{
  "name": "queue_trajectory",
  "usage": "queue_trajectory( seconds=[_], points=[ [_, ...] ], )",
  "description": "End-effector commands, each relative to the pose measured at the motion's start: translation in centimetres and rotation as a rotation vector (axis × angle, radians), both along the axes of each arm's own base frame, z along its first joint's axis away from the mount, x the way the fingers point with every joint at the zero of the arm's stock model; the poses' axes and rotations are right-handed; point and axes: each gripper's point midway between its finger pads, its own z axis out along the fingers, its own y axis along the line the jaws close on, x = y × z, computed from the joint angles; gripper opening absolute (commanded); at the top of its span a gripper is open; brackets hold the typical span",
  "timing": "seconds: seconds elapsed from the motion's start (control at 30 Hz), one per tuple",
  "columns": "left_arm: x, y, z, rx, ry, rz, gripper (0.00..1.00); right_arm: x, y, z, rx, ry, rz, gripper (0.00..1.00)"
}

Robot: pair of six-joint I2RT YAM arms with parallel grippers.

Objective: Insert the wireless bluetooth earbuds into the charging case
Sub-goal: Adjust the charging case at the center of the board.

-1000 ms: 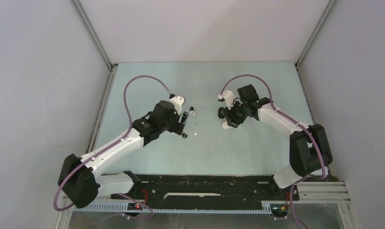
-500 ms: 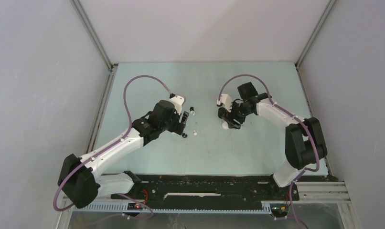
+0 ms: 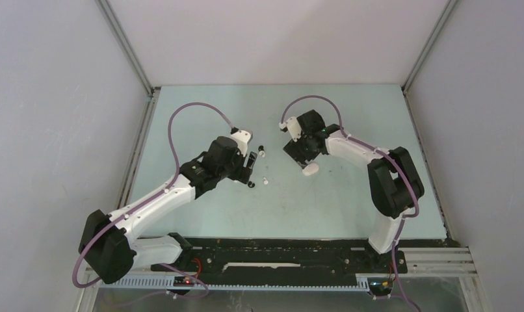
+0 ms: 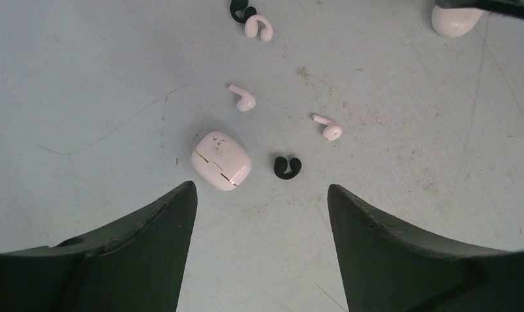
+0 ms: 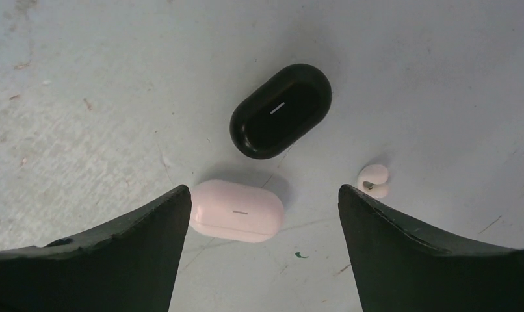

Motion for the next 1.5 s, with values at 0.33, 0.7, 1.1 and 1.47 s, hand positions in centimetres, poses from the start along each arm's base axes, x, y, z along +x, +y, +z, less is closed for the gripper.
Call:
queue_trajectory(
  seconds=[0.33,0.7,1.1,1.47],
  points=[
    [0.4,-0.8,2.3,-0.047,-0.045,-0.011,0.8,1.8,-2.7,-1.2,-0.182,-0.083,-0.165,0.86],
    [0.2,-1.3,2.0,-0.056,-0.027,-0.039,0.8,-2.1,-4.8,-0.9,-0.196,-0.019,-0.149,0.86],
    [0.0,-1.5,1.8,-0.06,-0.014,-0.046,0.8,-4.4,-5.9,-1.7,-0.08,0.114,-0.18,0.65],
    [0.0,-1.6,1.7,-0.061,-0.01,-0.049,0.81,-6.1,-3.8,-3.6,-0.022,0.201,-0.099,0.66]
  ],
)
